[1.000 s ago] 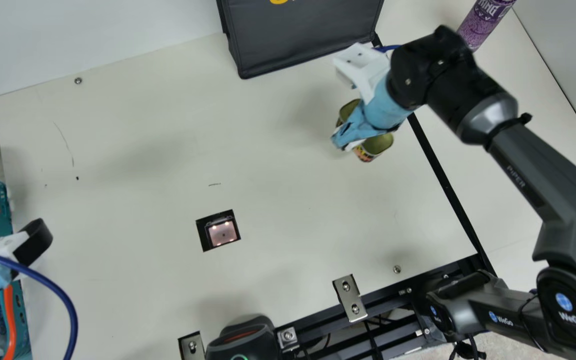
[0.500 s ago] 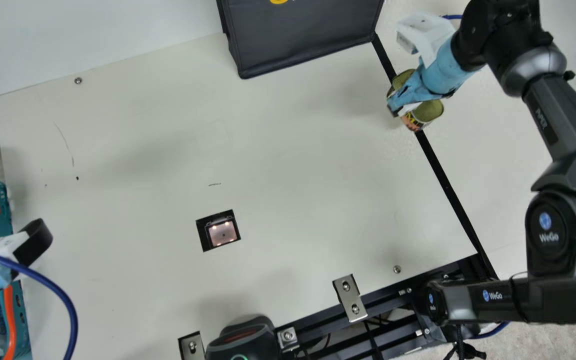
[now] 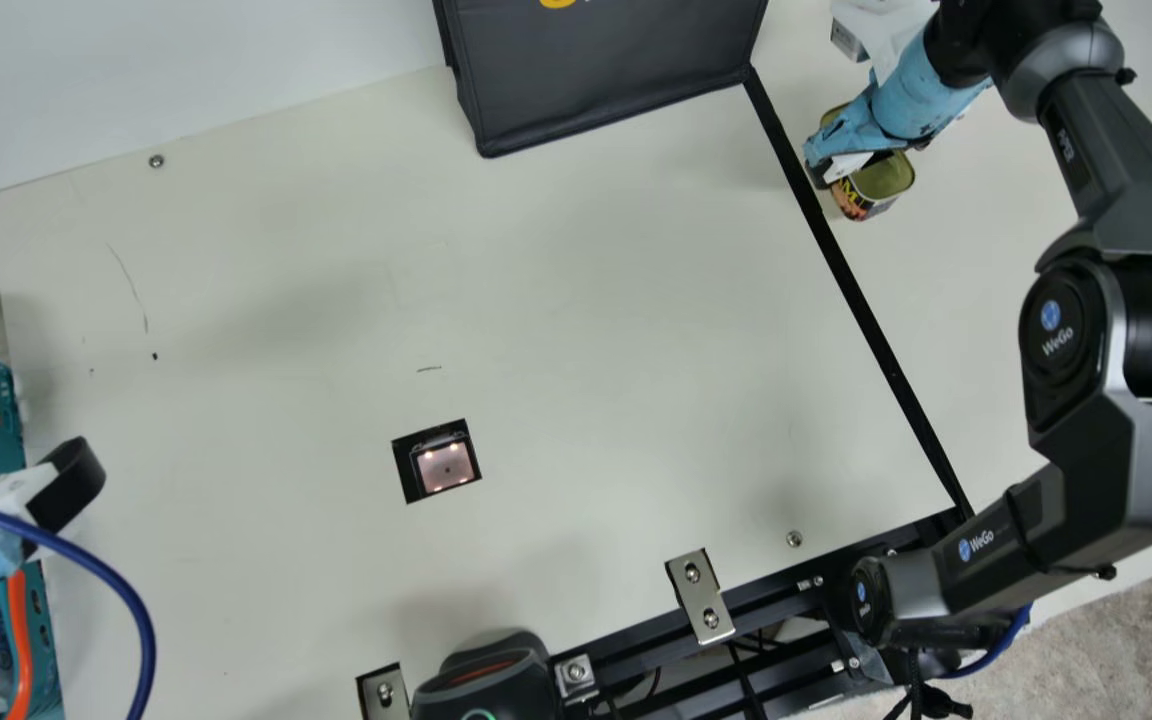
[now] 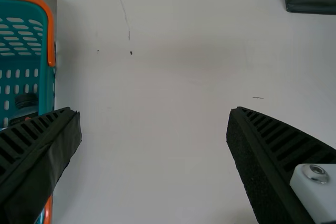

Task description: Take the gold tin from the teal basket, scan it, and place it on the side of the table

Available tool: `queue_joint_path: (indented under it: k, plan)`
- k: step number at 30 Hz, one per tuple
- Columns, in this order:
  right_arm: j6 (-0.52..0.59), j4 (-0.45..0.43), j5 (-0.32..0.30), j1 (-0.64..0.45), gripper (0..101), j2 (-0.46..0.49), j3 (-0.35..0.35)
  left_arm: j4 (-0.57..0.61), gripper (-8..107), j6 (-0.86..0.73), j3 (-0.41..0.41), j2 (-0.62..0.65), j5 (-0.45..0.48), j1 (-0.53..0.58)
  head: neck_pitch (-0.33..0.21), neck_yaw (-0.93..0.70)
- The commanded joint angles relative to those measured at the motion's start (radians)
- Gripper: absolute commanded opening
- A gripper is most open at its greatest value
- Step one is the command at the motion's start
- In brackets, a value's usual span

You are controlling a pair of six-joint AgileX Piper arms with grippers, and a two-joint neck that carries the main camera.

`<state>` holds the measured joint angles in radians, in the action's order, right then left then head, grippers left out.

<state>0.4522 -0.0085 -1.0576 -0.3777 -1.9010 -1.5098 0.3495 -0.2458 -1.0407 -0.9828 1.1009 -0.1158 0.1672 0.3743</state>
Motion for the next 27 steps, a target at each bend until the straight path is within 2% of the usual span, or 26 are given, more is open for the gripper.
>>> queue_joint_path:
  k: [1, 11, 20, 27]
  plan:
    - [-0.015, -0.013, -0.006, 0.000, 0, -0.025, -0.034, 0.000, 90, 0.000, 0.000, 0.000, 0.000, 0.000, -0.029, 0.002]
    - [-0.068, -0.065, -0.020, 0.009, 0, -0.109, -0.128, 0.000, 90, 0.000, 0.000, 0.000, 0.000, 0.000, -0.029, 0.002]
    - [-0.100, -0.098, -0.021, 0.020, 0, -0.147, -0.150, 0.000, 90, 0.000, 0.000, 0.000, 0.000, 0.000, -0.029, 0.002]
    - [-0.116, -0.115, -0.015, 0.021, 23, -0.162, -0.155, 0.000, 90, 0.000, 0.000, 0.000, 0.000, 0.000, -0.029, 0.002]
